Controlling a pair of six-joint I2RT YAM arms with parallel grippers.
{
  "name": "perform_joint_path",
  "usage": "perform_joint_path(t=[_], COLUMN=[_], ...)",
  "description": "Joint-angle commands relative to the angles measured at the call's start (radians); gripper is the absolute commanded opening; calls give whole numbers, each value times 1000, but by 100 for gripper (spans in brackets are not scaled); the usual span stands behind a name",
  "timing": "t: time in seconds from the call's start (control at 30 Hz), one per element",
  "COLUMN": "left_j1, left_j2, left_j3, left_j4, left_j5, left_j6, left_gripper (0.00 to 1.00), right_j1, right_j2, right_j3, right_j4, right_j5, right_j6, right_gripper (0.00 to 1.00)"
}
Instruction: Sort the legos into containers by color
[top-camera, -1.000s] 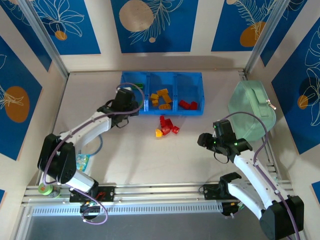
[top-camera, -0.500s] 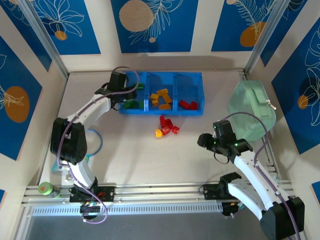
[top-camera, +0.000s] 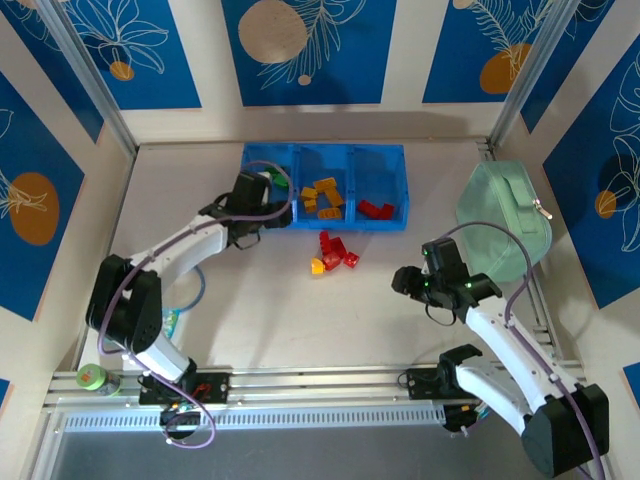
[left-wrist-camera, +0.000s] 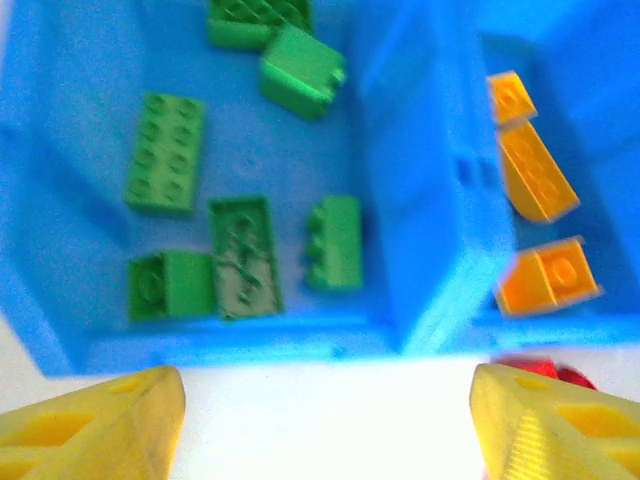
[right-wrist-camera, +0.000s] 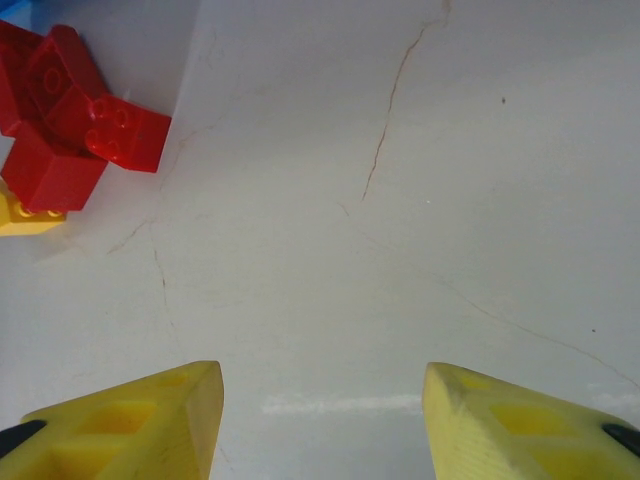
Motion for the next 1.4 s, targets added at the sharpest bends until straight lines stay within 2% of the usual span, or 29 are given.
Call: perform_joint_path(t=[0.0, 0.2, 0.37, 0.5, 0.8, 1.13, 1.37], left_j1=[-65, -228, -287, -294, -302, -302, -302], left_j2=[-22, 82, 199, 237, 248, 156, 156], left_j3=[-62, -63, -13, -5, -25, -111, -126], left_j4=[39, 73, 68, 66, 52, 73, 72], left_j5=[-22, 0, -10, -22, -40, -54, -54], left_j6=[-44, -95, -117, -131, -144, -166, -167], left_gripper=[73, 72, 64, 57, 53, 49, 47], right_j1=[18, 41, 63, 65, 63, 63, 63], right_j2=[22, 46, 53, 38, 30, 12, 11], right_j3=[35, 25, 17, 5, -17, -21, -16], right_j4=[20, 43, 42, 33, 46, 39, 38], right_j5=[-12, -4, 12, 26, 24, 31, 27], right_j6=[13, 28, 36, 36, 41, 44, 44], right_gripper=[56, 56, 56, 56, 56, 56, 56])
